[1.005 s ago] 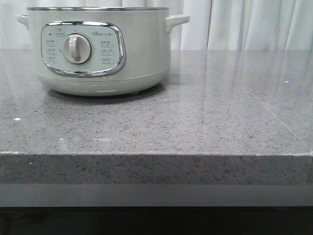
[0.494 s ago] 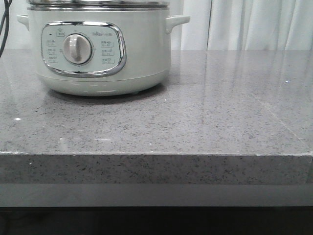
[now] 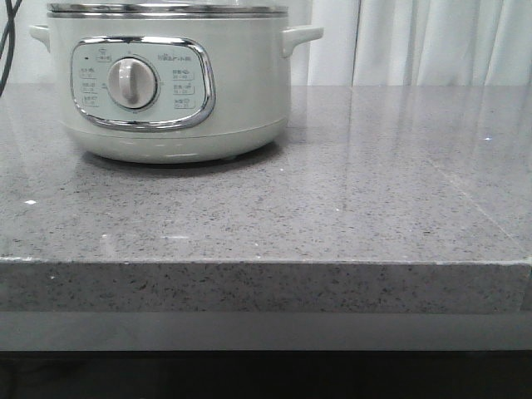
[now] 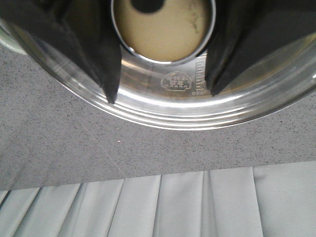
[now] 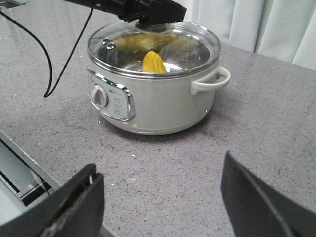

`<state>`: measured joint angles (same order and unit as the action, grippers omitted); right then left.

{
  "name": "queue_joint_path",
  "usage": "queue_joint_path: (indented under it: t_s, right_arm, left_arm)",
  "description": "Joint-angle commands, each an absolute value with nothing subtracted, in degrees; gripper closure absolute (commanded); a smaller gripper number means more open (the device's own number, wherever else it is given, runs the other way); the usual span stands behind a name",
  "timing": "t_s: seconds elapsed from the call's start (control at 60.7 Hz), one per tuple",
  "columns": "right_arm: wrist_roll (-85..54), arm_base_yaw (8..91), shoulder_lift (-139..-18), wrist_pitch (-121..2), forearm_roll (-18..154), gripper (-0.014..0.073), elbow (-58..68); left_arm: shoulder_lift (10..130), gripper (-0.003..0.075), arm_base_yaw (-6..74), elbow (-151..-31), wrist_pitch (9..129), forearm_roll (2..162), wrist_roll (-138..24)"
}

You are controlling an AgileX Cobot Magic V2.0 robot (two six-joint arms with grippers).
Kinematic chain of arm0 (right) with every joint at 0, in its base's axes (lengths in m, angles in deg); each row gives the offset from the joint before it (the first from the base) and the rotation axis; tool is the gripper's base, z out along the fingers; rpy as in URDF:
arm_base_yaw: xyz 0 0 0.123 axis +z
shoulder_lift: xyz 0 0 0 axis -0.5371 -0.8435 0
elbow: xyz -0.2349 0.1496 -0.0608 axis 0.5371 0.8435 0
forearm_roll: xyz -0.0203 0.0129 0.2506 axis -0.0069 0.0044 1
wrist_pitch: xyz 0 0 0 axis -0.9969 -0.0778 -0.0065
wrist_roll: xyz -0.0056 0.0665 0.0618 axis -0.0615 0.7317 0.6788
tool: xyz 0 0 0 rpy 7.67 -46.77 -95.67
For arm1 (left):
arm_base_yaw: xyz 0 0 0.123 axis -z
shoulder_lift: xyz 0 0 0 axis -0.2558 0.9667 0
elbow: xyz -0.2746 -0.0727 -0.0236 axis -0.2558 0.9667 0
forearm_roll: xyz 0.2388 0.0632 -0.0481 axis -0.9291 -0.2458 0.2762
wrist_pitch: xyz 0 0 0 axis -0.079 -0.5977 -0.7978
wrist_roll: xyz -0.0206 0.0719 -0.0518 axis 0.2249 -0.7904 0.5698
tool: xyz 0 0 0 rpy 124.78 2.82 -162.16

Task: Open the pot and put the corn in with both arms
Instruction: 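Lower the glass lid back onto the pot with the left gripper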

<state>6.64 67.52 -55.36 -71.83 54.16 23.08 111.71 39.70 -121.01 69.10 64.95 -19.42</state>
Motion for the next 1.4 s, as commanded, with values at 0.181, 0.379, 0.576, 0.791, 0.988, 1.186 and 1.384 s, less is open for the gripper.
queue_joint_path:
  t_s: [0.181,0.379,0.576,0.791,0.988,1.186,1.384]
  right_arm:
    - [6.64,67.38,-55.2,-67.51,54.15,0.0074,21.55]
    - [6.64,67.38,-55.2,-67.51,54.15,0.0074,21.55]
    - [6.64,67.38,-55.2,-67.51,54.15,0.0074,21.55]
    - [6.64,67.38,-55.2,-67.51,54.15,0.0074,21.55]
    - [6.64,67.38,-55.2,-67.51,54.15,0.0074,21.55]
    - [6.64,67.38,-55.2,-67.51,54.15,0.0074,21.55]
    - [6.64,67.38,-55.2,-67.51,54.15,0.0074,21.55]
  left_arm:
    - [108.36,0.023,40.16,-123.8,74.31,64.56,-19.44]
    - [103.72,0.0211,39.92,-123.8,70.19,64.32,-19.44]
    - [95.03,0.0259,39.92,-123.8,61.4,63.58,-19.44]
    - [84.04,0.0304,39.92,-121.44,48.8,61.95,-19.52]
    - [72.74,0.0339,40.24,-109.49,48.64,62.22,-19.94]
    - [62.67,0.0355,40.24,-96.98,48.64,62.22,-20.83]
    - [53.34,0.0355,40.24,-86.09,49.39,62.22,-20.83]
